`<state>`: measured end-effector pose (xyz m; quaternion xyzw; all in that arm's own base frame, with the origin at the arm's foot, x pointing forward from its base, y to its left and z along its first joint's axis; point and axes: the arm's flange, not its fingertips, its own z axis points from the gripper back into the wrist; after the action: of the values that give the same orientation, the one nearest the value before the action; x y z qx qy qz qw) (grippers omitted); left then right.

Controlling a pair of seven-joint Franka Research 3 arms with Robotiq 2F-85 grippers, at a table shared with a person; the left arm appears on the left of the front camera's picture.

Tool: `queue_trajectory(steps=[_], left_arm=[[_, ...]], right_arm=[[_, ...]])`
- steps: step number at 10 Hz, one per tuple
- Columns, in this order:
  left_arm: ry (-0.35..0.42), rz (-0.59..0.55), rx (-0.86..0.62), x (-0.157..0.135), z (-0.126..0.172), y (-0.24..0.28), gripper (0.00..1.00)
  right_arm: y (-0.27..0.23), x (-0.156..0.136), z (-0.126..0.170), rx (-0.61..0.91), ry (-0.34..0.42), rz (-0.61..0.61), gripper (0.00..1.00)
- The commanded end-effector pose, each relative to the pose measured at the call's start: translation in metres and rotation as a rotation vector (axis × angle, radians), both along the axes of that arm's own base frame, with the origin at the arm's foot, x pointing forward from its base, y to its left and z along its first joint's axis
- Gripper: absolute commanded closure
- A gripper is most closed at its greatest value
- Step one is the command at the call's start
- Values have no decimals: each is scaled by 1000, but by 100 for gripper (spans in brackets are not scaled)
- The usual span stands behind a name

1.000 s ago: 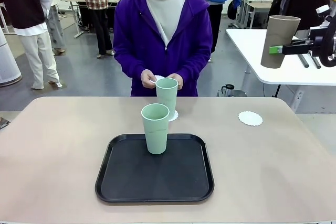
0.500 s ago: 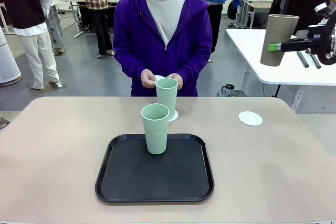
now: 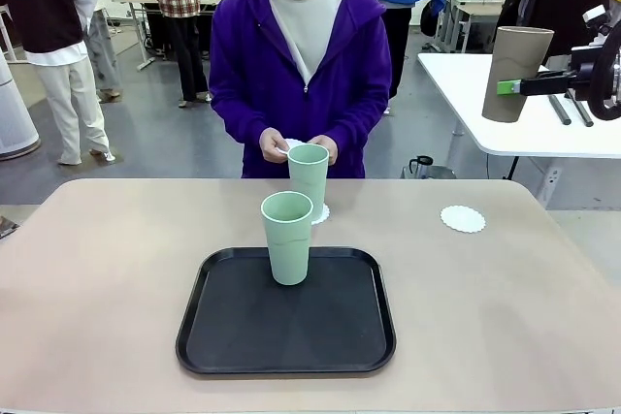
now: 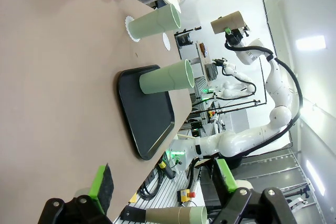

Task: Place coasters on the table and set cups on them.
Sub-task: Take one Reusable plastic cup from the Flat Tray and place it on a coaster set by the human.

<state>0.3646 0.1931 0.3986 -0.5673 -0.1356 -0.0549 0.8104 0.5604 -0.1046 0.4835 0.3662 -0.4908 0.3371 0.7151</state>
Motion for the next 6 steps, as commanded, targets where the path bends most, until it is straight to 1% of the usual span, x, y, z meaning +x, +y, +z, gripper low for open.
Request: queue_trajectory(steps=[1,3,4,6], left_arm=[[-20,-8,-7,-1,1,2,0],[-20,-8,-7,-1,1,2,0],[-20,-8,-7,-1,1,2,0],[-20,-8,-7,-1,1,2,0]], right_arm=[[0,0,0,0,0,0,17],[-1,12,-45,-30,-115,75,17],[2,15,-62,-32,-148,98,17],[5,21,-91,-36,-168,133,17]])
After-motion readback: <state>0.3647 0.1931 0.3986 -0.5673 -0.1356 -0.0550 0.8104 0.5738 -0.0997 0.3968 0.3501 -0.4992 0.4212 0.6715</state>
